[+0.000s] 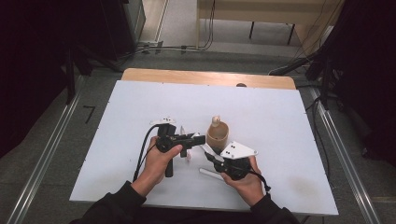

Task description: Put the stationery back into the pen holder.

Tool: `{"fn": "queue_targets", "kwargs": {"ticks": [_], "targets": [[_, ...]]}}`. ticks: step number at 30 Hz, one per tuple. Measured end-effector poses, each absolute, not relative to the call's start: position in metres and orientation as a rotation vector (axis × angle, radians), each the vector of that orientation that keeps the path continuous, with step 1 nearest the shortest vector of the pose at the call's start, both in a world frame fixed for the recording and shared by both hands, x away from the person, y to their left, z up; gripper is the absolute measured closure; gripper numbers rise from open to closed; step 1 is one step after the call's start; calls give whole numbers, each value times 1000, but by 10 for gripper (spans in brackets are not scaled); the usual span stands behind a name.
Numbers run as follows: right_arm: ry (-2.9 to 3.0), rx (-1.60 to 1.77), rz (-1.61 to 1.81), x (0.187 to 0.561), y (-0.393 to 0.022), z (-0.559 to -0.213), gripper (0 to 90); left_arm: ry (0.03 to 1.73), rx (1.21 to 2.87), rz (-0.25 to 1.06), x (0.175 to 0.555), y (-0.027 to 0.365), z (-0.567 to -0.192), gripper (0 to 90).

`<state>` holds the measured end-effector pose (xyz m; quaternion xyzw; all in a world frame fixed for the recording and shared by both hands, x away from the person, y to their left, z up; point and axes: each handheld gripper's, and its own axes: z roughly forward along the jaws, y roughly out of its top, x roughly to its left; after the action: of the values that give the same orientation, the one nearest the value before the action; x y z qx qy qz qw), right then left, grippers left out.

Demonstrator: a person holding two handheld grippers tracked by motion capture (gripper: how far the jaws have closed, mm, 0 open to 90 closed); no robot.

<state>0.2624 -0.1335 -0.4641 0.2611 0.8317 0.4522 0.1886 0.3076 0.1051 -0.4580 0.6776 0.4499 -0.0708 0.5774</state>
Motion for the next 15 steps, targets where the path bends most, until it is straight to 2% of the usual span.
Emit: {"fn": "queue_targets", "kwargs": {"ticks": [8,15], "targets": [[2367,750,1245,265,-131,-469,679,1011,1599,-138,303,102,-456,650],[2371,773,1254,267,-132,-470,643,978,1605,-93,301,99,-453,658]]}}
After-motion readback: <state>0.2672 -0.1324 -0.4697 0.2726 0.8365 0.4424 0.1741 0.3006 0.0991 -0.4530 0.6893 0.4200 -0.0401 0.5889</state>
